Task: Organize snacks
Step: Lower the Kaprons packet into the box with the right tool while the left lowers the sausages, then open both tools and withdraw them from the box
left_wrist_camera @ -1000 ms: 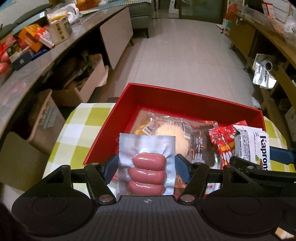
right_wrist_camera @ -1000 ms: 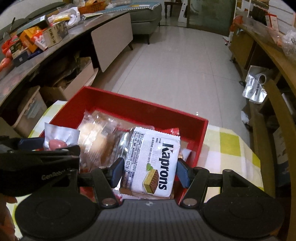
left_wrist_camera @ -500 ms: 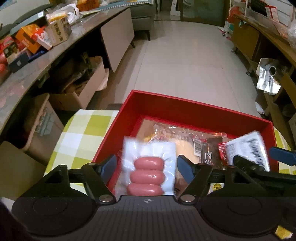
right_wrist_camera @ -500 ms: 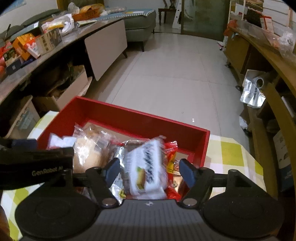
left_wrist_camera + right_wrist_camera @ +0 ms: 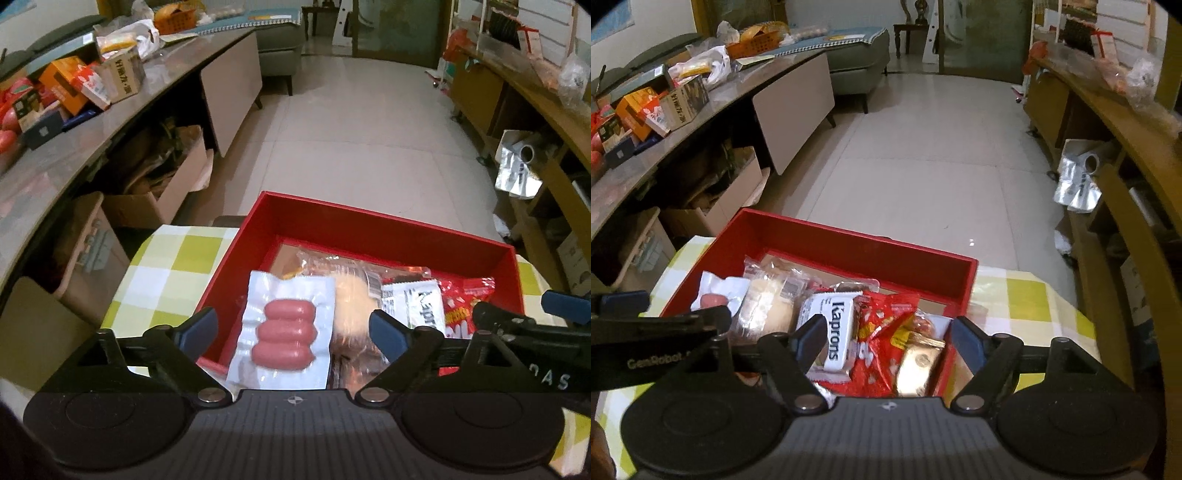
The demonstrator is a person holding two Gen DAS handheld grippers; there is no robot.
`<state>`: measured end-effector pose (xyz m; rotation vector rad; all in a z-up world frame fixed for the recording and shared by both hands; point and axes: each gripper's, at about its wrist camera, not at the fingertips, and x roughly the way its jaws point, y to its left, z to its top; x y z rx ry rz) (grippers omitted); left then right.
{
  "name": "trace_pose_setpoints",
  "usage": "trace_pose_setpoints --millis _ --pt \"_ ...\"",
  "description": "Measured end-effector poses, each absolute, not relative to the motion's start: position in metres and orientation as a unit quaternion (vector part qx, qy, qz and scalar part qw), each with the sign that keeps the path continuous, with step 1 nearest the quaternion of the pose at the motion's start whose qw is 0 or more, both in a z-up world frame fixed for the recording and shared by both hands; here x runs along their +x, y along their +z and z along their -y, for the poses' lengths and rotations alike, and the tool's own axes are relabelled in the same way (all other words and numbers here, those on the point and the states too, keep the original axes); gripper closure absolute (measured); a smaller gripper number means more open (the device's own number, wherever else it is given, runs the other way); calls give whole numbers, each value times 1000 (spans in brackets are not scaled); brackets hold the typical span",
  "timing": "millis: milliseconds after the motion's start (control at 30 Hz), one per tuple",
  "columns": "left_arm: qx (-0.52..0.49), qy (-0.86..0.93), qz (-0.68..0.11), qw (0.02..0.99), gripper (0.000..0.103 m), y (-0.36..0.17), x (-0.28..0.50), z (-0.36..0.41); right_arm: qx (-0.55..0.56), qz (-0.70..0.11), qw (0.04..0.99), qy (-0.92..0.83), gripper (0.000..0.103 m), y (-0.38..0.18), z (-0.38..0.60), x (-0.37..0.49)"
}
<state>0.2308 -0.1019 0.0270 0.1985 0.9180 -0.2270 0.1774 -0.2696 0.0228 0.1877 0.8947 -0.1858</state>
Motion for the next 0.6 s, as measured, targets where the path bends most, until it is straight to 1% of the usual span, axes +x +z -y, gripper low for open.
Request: trace_pose_setpoints --millis 100,233,300,600 --pt "87 -105 -438 889 1 32 219 94 76 -437 891 -96 21 29 263 164" --pt "85 -102 -443 886 0 34 203 86 69 -441 890 -95 21 34 255 145" --pt "86 -100 -446 885 0 34 193 82 69 -444 889 -92 17 34 250 133" --pt "87 -100 -453 881 0 36 149 64 68 -437 893 -84 17 47 229 87"
